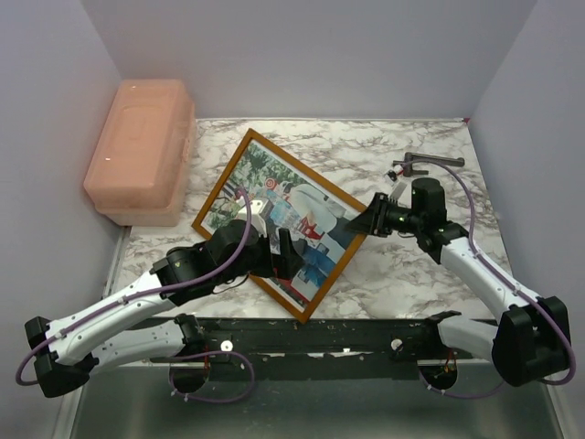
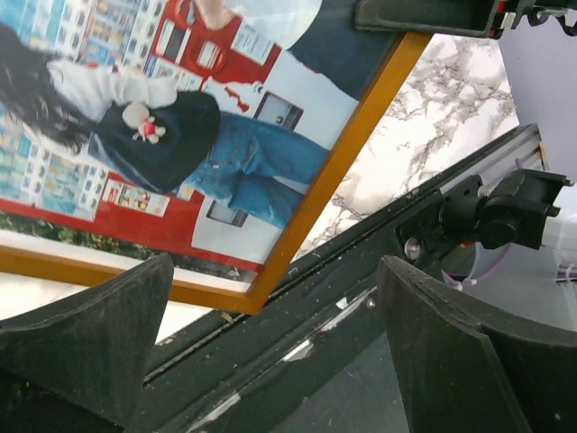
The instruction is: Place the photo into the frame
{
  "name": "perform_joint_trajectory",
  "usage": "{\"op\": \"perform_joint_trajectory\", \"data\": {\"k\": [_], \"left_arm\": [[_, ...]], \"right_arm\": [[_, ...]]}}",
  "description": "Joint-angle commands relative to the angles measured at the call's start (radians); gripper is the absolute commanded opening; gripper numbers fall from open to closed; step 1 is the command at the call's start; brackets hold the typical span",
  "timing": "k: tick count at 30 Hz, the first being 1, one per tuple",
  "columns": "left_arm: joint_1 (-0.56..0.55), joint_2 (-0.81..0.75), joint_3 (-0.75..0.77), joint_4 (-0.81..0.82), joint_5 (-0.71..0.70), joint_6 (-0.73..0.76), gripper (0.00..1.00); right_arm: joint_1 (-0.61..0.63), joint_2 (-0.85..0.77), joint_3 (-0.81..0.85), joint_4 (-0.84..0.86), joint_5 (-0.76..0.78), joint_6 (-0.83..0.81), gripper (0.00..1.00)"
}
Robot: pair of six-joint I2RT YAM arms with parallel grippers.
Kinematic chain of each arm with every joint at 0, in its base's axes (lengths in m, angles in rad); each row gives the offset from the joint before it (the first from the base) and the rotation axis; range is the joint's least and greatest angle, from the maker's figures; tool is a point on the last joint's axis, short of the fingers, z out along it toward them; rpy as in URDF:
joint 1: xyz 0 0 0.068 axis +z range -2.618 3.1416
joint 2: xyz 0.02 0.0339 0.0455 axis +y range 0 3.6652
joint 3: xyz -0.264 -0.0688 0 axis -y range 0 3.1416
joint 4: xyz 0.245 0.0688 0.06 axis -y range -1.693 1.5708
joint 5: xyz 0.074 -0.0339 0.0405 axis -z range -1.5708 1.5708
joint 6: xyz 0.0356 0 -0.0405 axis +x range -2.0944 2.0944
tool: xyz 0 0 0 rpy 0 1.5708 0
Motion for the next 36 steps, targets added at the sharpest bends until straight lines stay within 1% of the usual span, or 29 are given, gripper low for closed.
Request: {"op": "perform_joint_trajectory", "data": {"k": [1, 6, 9, 10, 11, 12, 14, 17, 21, 25, 31, 33, 36], "left_arm": [[0.022, -0.032, -0.070, 0.043, 0.082, -0.100, 0.97], [0.032, -0.041, -0.151, 0.042, 0.100, -0.165, 0.97], [0.044, -0.044, -0.193, 0.035, 0.107, -0.195, 0.97], [0.050, -0.045, -0.204, 0.035, 0.109, -0.207, 0.97], [0.058, -0.046, -0.217, 0.035, 0.114, -0.218, 0.97], [0.066, -0.046, -0.228, 0.039, 0.121, -0.223, 0.97], [0.083, -0.044, -0.245, 0.040, 0.133, -0.229, 0.97], [0.100, -0.042, -0.263, 0.037, 0.143, -0.237, 0.97], [0.122, -0.041, -0.298, 0.042, 0.150, -0.255, 0.97], [0.141, -0.045, -0.329, 0.057, 0.162, -0.270, 0.97], [0.159, -0.062, -0.356, 0.061, 0.162, -0.280, 0.97], [0.168, -0.069, -0.368, 0.061, 0.163, -0.284, 0.98], [0.186, -0.081, -0.389, 0.069, 0.199, -0.293, 0.98]], "right_arm": [[-0.066, -0.010, -0.074, 0.024, 0.144, 0.020, 0.01], [-0.107, 0.008, -0.150, 0.023, 0.250, 0.019, 0.05], [-0.118, 0.005, -0.183, 0.016, 0.323, 0.028, 0.17], [-0.121, 0.004, -0.189, 0.014, 0.340, 0.032, 0.23], [-0.126, 0.007, -0.197, 0.012, 0.353, 0.038, 0.32], [-0.130, 0.010, -0.202, 0.011, 0.366, 0.044, 0.36], [-0.138, 0.017, -0.209, 0.006, 0.379, 0.047, 0.39], [-0.141, 0.020, -0.211, -0.010, 0.414, 0.046, 0.49], [-0.141, 0.021, -0.198, -0.058, 0.485, 0.019, 0.58], [-0.143, 0.028, -0.177, -0.094, 0.511, -0.010, 0.74], [-0.143, 0.062, -0.155, -0.119, 0.509, -0.024, 0.83], [-0.143, 0.070, -0.147, -0.124, 0.506, -0.028, 0.84], [-0.143, 0.076, -0.138, -0.110, 0.490, -0.055, 0.88]]}}
